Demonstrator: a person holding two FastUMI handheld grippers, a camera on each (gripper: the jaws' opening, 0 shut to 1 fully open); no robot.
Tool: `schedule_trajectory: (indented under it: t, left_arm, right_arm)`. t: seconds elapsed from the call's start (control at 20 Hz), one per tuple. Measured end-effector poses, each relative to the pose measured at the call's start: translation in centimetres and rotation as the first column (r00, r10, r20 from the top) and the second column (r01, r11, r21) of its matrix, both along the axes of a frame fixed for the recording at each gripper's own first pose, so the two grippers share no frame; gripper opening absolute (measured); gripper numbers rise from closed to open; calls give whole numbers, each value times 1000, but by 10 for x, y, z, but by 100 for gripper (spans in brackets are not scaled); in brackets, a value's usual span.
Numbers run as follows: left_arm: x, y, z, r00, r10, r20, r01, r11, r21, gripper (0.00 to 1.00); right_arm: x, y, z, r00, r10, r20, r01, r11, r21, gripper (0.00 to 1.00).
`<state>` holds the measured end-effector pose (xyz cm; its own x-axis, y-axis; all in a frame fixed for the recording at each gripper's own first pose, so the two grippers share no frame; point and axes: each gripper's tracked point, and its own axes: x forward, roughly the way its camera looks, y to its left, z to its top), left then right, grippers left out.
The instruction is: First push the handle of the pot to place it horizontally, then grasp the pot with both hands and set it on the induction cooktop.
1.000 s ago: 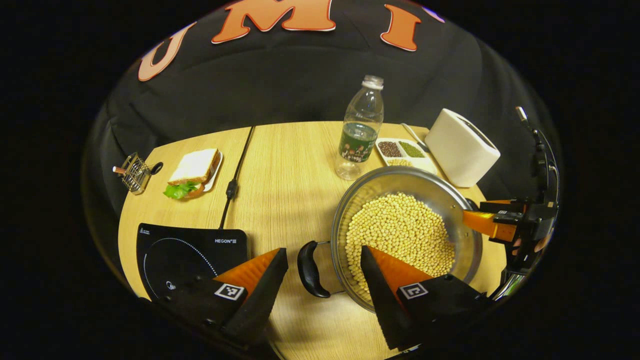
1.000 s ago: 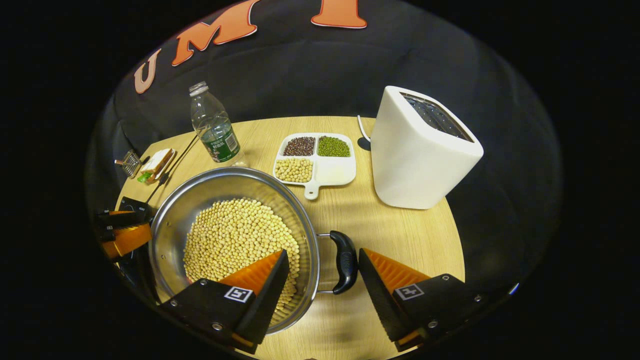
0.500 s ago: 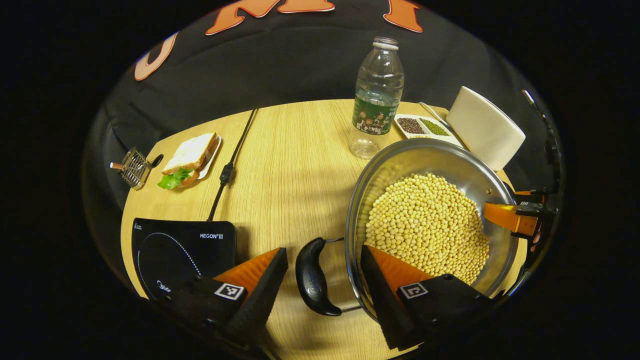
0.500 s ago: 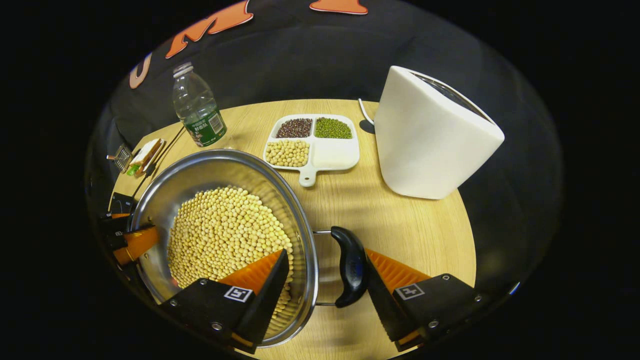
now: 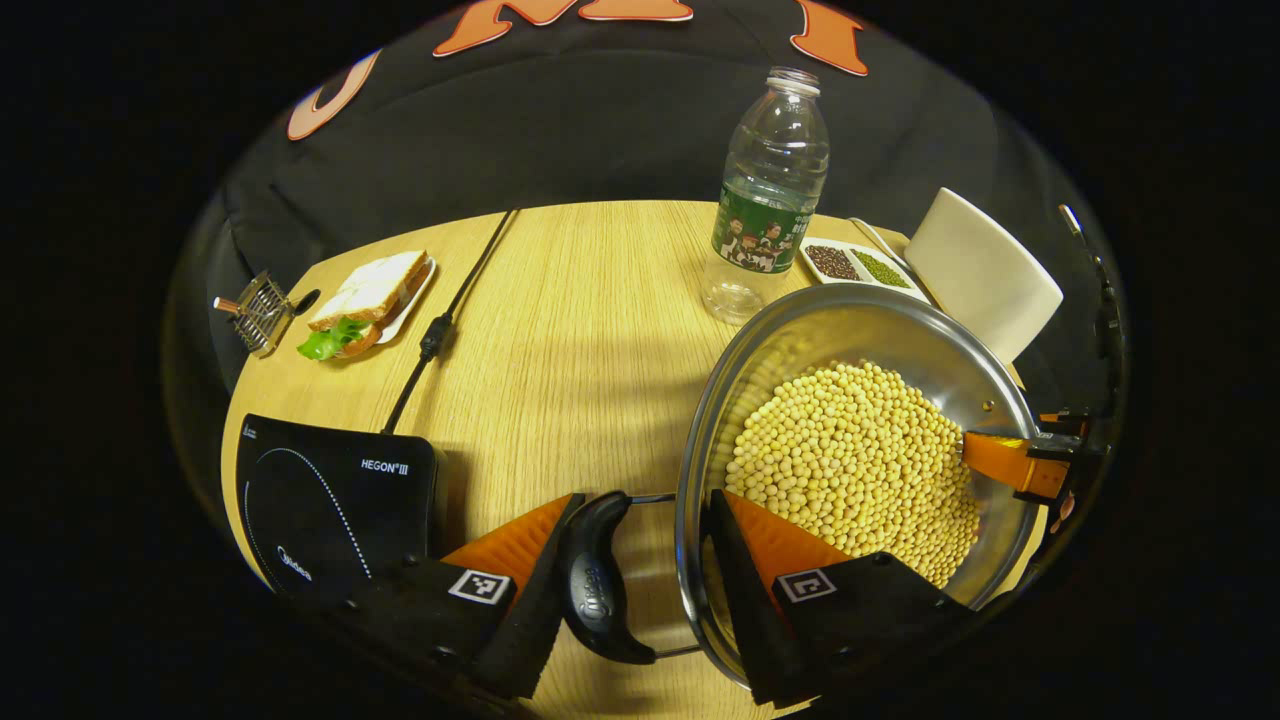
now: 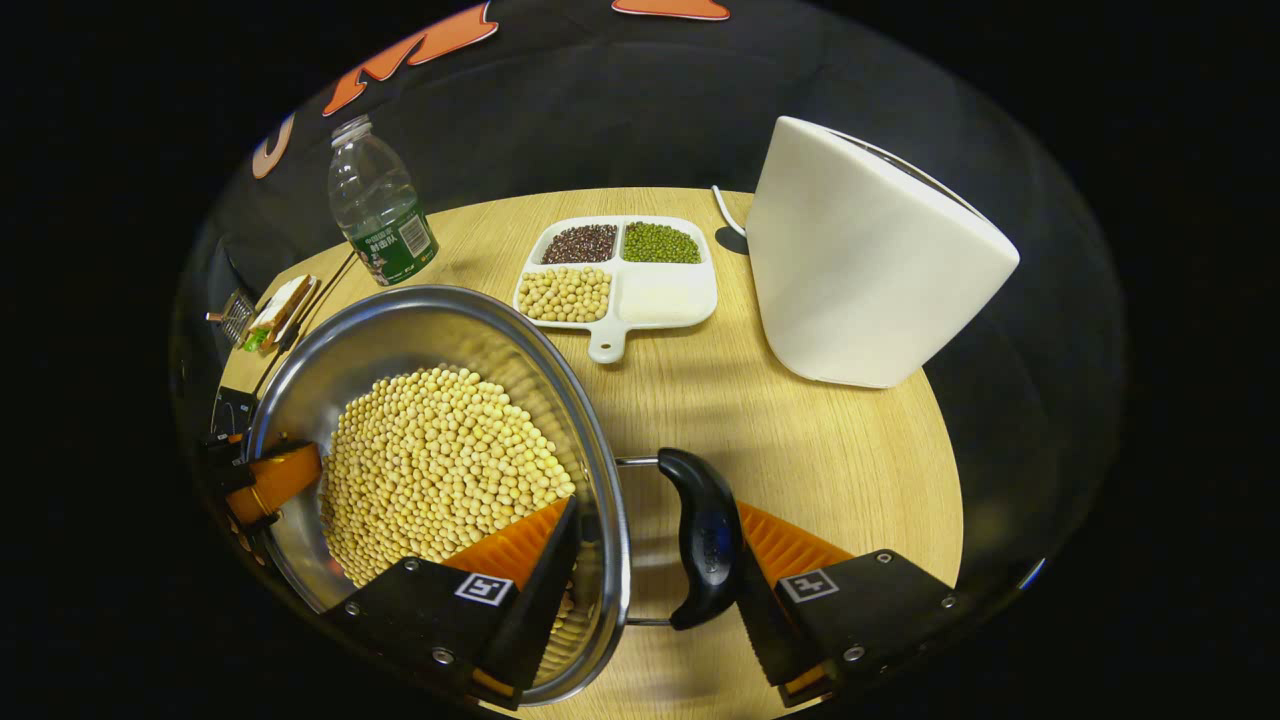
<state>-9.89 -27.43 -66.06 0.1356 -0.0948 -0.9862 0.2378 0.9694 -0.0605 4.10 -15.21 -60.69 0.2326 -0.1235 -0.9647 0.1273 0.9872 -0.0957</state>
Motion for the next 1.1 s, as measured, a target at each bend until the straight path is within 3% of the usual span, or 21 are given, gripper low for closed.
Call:
schedule_trajectory:
  t: [0.1, 0.45, 0.85, 1.1]
  left_arm:
    - [2, 0, 0, 1000, 10, 11, -10, 1000, -5, 82]
    - [9, 1, 4, 997, 48, 55, -47, 999, -21, 75]
    - [19, 21, 43, 990, 25, 137, -21, 999, -25, 73]
    - [29, 55, 80, 984, 42, 172, -39, 999, -22, 73]
  right_arm:
    - [-1, 0, 1, 1000, -24, -5, 24, 1000, 17, 79]
    - [-9, 6, 4, 999, -53, -6, 53, 998, 41, 63]
    - [-3, 0, 26, 997, -51, 59, 51, 999, 1, 63]
    - [-5, 6, 8, 995, -17, 94, 18, 1000, -6, 63]
